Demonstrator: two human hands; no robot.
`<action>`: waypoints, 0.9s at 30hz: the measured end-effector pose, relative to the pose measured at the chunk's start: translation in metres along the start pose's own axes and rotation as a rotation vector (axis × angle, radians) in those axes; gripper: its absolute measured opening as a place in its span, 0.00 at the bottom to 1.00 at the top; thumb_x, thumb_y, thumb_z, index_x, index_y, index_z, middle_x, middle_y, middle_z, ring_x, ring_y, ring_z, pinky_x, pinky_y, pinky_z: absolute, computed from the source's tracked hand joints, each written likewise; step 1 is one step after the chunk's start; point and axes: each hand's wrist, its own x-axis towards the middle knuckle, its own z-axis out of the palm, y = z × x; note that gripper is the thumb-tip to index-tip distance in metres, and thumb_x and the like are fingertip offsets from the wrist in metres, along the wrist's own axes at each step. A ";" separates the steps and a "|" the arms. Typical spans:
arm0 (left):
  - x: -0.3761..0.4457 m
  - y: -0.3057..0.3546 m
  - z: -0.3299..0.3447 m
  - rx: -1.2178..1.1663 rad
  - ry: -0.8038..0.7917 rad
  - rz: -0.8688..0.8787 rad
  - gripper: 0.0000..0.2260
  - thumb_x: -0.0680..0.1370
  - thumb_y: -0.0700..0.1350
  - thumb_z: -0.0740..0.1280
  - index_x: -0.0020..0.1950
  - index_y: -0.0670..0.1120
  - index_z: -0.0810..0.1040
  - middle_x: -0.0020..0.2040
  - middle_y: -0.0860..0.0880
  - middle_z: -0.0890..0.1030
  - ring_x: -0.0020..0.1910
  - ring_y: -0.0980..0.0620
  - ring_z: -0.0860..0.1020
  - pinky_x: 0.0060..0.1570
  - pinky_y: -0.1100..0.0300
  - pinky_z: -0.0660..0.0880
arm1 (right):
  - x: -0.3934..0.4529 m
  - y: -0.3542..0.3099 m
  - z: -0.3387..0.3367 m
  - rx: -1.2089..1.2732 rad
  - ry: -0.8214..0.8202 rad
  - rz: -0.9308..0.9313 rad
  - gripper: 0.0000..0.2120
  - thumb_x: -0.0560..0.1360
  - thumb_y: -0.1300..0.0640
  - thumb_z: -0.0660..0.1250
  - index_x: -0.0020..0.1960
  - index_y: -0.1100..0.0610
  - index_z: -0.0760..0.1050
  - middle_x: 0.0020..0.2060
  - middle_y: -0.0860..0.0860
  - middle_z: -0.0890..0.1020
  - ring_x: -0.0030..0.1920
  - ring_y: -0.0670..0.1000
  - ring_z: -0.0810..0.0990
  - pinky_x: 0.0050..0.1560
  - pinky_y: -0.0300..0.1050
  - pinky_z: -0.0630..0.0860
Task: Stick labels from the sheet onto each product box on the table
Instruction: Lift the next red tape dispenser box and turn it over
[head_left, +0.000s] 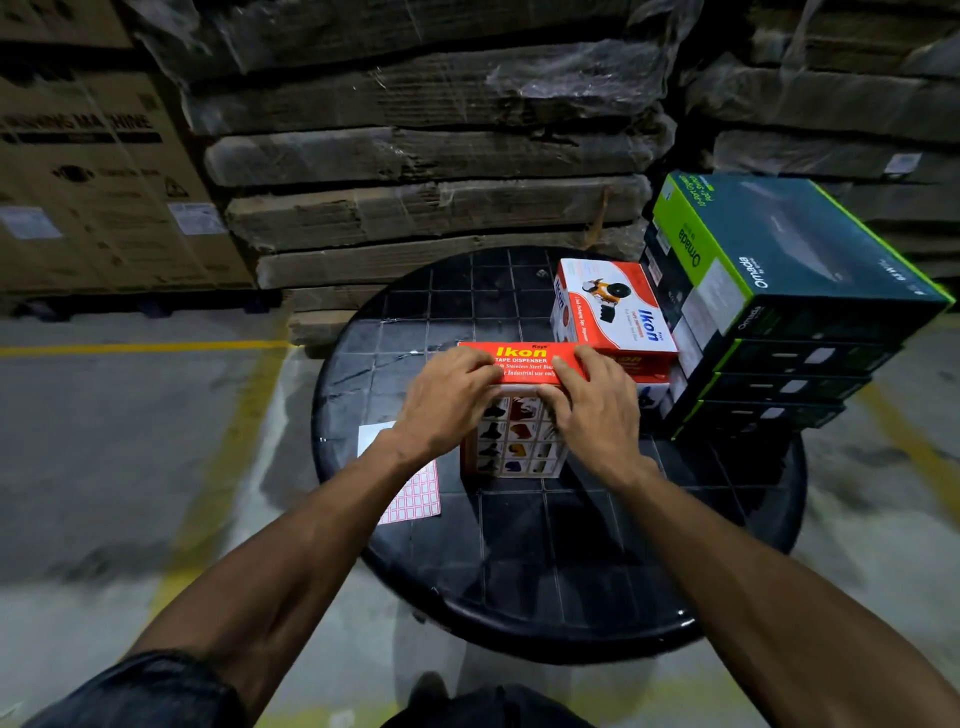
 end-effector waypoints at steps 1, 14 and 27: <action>-0.002 0.002 0.001 -0.007 0.023 -0.010 0.11 0.75 0.44 0.72 0.54 0.41 0.82 0.53 0.43 0.81 0.51 0.43 0.79 0.48 0.48 0.77 | -0.002 -0.002 0.000 0.010 0.044 -0.036 0.22 0.79 0.44 0.62 0.68 0.55 0.73 0.67 0.57 0.73 0.67 0.57 0.70 0.68 0.56 0.64; -0.010 0.007 0.022 -0.040 0.209 -0.030 0.09 0.76 0.42 0.66 0.48 0.40 0.84 0.47 0.46 0.83 0.42 0.44 0.79 0.39 0.51 0.77 | -0.008 -0.009 0.006 0.117 0.232 -0.093 0.10 0.69 0.58 0.77 0.48 0.60 0.83 0.49 0.56 0.82 0.51 0.58 0.80 0.53 0.55 0.75; 0.021 0.002 -0.003 0.138 -0.353 -0.109 0.39 0.76 0.61 0.66 0.79 0.46 0.54 0.79 0.44 0.53 0.78 0.45 0.51 0.75 0.49 0.47 | -0.010 -0.008 0.010 0.106 0.255 -0.119 0.10 0.70 0.60 0.77 0.49 0.60 0.83 0.49 0.56 0.82 0.49 0.58 0.80 0.50 0.53 0.75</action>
